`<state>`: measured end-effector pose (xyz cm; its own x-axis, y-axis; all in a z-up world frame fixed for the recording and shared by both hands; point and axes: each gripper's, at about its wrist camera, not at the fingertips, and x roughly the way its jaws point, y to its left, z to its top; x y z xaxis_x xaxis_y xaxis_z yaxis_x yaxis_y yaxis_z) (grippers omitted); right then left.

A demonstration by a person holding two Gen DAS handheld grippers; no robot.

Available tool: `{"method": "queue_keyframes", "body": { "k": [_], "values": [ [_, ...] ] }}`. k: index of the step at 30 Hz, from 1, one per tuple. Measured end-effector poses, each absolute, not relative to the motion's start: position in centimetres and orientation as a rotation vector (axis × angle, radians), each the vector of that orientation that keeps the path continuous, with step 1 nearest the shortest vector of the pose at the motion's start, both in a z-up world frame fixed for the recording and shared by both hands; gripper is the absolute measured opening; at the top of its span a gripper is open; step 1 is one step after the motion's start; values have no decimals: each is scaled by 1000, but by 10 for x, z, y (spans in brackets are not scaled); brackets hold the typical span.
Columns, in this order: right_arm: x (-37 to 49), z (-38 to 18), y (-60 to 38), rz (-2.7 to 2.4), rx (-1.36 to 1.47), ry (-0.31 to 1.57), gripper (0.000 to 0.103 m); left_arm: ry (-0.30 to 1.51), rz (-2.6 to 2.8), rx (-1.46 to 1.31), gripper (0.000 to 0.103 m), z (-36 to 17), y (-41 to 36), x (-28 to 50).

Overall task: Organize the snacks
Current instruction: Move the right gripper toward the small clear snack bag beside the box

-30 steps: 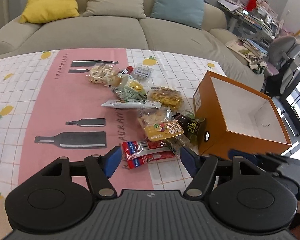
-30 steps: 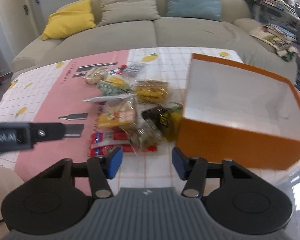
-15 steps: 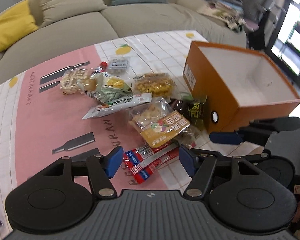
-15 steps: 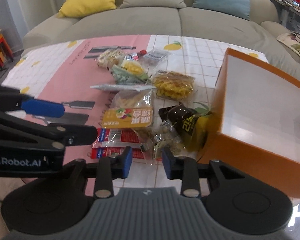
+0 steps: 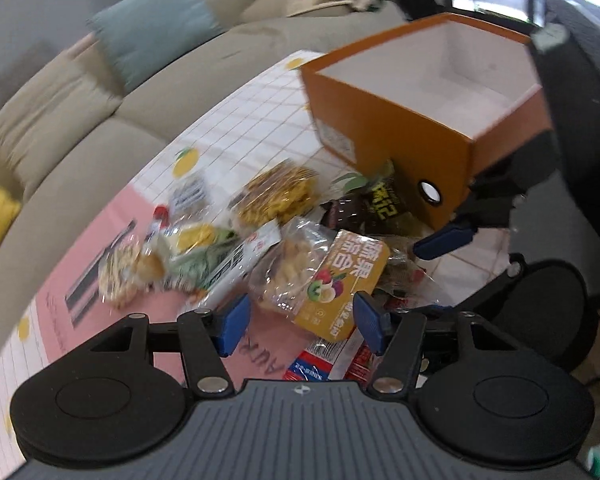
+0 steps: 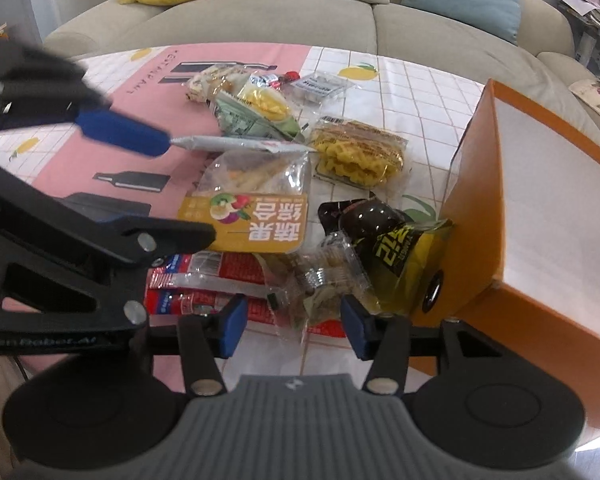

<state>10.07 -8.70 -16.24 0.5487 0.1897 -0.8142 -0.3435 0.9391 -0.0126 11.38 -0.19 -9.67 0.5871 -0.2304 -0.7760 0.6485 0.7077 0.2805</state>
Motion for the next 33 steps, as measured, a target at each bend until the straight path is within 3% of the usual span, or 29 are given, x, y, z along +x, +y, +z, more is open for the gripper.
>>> {"method": "queue_keyframes", "body": {
  "k": [9, 19, 22, 24, 28, 30, 33],
  "values": [
    [111, -166, -107, 280, -48, 958, 51, 808, -626, 735, 72, -114, -7, 119],
    [113, -169, -110, 254, -12, 969, 46, 767, -627, 765, 68, -127, -13, 127],
    [111, -171, -114, 256, 14, 969, 40, 760, -640, 740, 57, -125, -13, 129],
    [111, -172, -113, 269, 24, 972, 20, 748, -639, 729, 45, -125, -12, 128],
    [107, -170, -111, 272, 15, 961, 17, 736, -619, 651, 25, -122, -12, 127],
    [106, -170, -111, 276, 19, 958, 14, 736, -579, 609, 7, -120, -13, 126],
    [105, -168, -110, 276, 15, 956, 12, 760, -522, 578, 1, -119, -15, 125]
  ]
}}
